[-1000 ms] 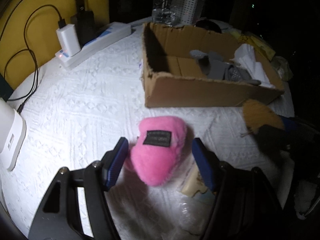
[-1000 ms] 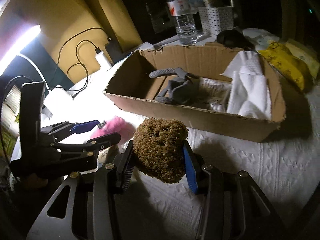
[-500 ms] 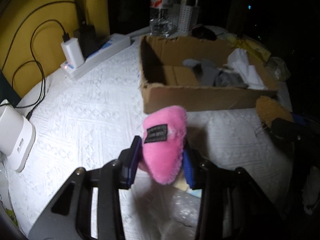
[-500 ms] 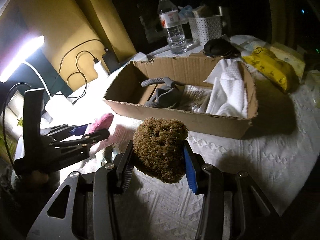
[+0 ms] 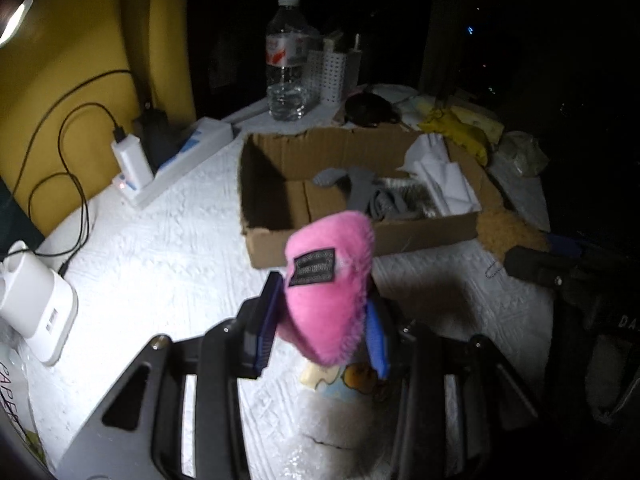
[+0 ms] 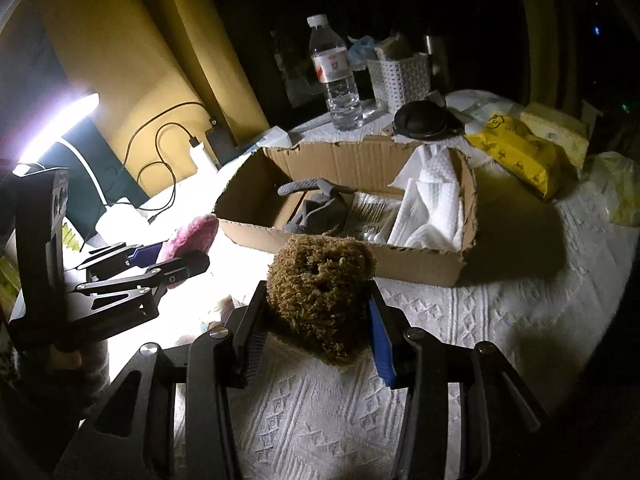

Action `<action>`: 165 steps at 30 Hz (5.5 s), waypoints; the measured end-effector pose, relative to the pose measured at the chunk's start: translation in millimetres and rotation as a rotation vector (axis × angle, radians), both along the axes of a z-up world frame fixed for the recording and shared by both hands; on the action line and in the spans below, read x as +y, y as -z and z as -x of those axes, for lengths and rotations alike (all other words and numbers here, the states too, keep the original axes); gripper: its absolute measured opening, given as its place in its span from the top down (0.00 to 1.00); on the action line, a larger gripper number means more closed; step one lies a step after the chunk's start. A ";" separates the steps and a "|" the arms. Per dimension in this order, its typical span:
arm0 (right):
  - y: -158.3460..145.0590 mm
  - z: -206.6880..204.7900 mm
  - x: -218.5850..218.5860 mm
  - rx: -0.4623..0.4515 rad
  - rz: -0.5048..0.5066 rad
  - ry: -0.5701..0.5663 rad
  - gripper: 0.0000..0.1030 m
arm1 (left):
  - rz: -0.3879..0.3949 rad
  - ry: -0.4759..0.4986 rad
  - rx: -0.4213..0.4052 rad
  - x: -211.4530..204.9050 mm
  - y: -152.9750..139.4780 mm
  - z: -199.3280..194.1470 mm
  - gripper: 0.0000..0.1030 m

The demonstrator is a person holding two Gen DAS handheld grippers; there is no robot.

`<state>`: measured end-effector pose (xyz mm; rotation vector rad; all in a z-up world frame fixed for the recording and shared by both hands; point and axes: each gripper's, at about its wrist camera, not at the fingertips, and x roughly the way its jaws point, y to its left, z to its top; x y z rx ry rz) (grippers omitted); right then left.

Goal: Organize soft objects
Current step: 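Carry the pink and brown plushes over the cardboard box with both tools, then lower both plushes into the box and open both tools to release them, then move both tools back toward the bubble wrap and cartoon tissue pack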

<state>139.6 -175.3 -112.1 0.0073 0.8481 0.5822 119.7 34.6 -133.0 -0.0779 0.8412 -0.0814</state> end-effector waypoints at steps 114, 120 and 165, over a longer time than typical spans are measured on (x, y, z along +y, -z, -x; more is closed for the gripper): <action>50.1 -105.8 89.9 -0.016 0.185 -0.051 0.31 | 0.056 -0.144 0.011 59.8 15.8 -50.4 0.50; 42.4 -103.9 86.9 -0.020 0.170 -0.040 0.31 | 0.049 -0.142 0.005 58.1 12.4 -48.8 0.50; 3.2 20.8 36.7 -0.071 0.073 -0.004 0.31 | 0.011 -0.067 0.046 10.8 4.3 47.4 0.30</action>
